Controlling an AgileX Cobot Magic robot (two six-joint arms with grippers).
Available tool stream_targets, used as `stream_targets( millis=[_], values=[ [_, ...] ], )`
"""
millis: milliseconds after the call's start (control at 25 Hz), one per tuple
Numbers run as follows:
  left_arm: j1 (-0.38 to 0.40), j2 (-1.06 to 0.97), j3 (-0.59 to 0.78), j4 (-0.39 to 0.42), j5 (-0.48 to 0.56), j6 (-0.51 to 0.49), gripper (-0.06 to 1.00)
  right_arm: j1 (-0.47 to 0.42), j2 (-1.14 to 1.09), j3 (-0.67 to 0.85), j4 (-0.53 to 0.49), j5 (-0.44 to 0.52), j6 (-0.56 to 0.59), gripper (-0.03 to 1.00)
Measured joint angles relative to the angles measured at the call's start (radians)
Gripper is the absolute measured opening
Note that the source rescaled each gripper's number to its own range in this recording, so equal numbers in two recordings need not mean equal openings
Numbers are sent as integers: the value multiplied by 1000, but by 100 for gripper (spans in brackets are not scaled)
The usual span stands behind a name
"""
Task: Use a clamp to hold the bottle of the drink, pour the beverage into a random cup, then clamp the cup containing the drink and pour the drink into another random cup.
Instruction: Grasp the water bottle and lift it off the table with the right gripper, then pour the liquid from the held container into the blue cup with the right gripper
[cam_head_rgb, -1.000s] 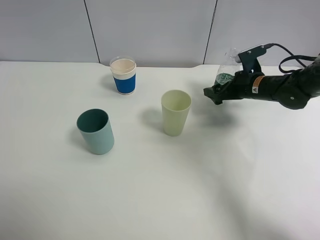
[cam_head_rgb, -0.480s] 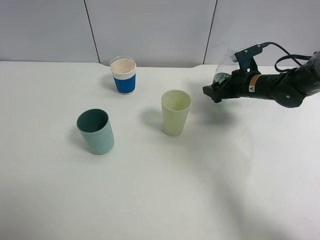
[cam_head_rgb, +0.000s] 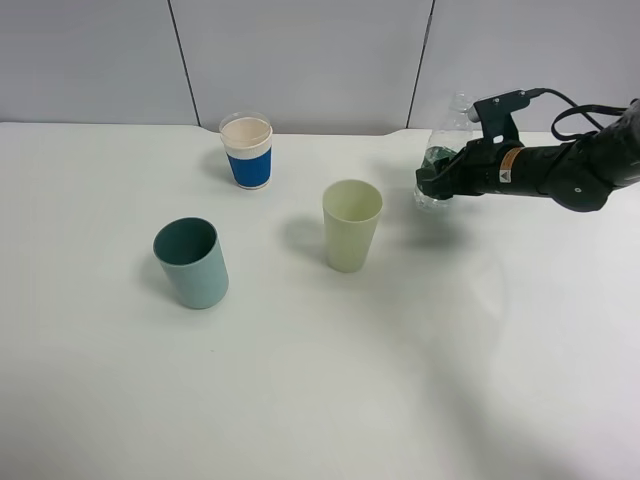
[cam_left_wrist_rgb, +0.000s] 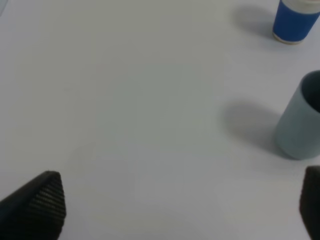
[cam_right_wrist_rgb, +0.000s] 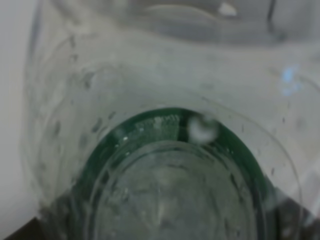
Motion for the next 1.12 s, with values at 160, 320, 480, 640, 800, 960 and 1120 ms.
stream_targets(
  millis=[160,320,480,640,800,960,1120],
  values=[
    [0,0,0,0,0,0,83,0,-49,1,-2,106,56,0],
    [0,0,0,0,0,0,83,16,-110,1,-1,211,115,0],
    [0,0,0,0,0,0,83,61,-163,2,-1,298,126,0],
    [0,0,0,-1,0,0,83,113,-207,2,-1,357,127,0],
    [0,0,0,-1,0,0,83,174,-233,-13,-7,419,136,0],
    [0,0,0,-1,0,0,83,245,-235,-90,-50,553,209,0],
    [0,0,0,-1,0,0,83,322,-235,-192,-117,675,270,0]
  ],
)
